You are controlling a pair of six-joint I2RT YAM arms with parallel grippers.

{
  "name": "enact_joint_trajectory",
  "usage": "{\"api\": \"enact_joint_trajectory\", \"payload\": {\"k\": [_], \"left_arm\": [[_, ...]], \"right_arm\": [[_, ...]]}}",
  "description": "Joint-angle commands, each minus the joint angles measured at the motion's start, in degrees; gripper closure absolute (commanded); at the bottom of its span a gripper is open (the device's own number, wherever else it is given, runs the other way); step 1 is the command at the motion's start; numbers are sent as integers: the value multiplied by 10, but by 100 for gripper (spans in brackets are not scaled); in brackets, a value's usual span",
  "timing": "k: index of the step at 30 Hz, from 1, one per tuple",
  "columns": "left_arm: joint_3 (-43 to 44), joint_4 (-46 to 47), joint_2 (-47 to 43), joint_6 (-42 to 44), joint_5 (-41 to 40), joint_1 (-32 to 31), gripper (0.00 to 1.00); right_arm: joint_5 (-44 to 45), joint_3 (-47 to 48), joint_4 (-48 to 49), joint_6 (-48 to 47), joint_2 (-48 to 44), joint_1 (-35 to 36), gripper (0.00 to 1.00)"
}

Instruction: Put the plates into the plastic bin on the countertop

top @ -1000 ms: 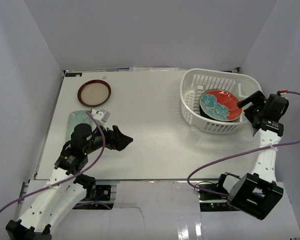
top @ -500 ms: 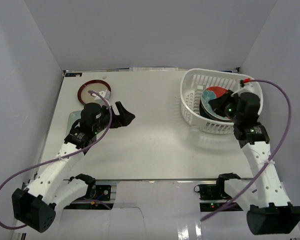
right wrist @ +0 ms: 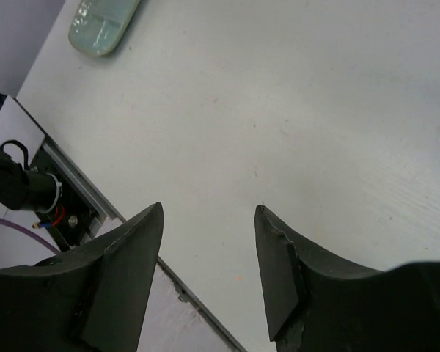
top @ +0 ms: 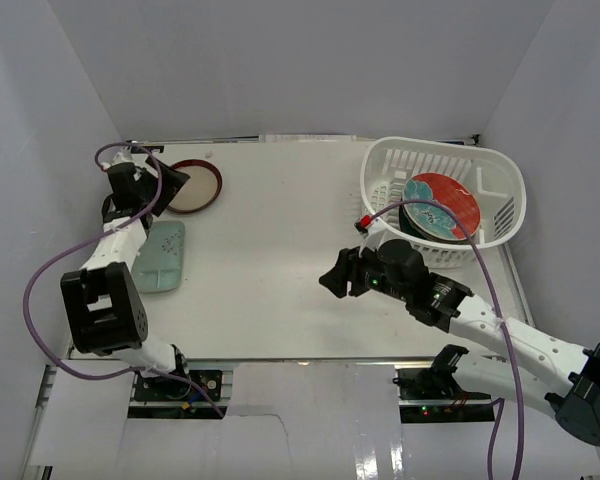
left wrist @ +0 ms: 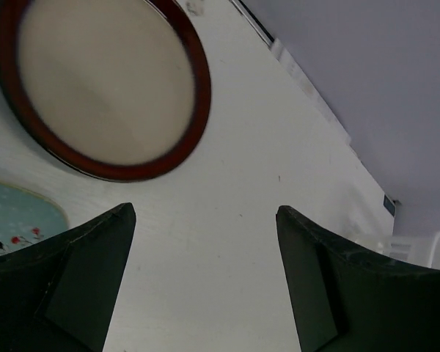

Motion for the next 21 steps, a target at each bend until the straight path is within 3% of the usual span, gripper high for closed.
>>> {"api": "enact_joint_trajectory", "payload": {"k": [1,10,16,21], "left_arm": [[9,78,42,-38,40,72,12],[194,-56,218,123,64,140,18],[268,-72,313,125,103,164,20],[314,-81,376,136,171,163,30]], "right_arm": [[17,-30,85,-12,8,39,39],[20,-71,110,-21,-9,57,39],[29,-57,97,-29,-13,57,39],[47,-49,108,-21,2,58,39]]}}
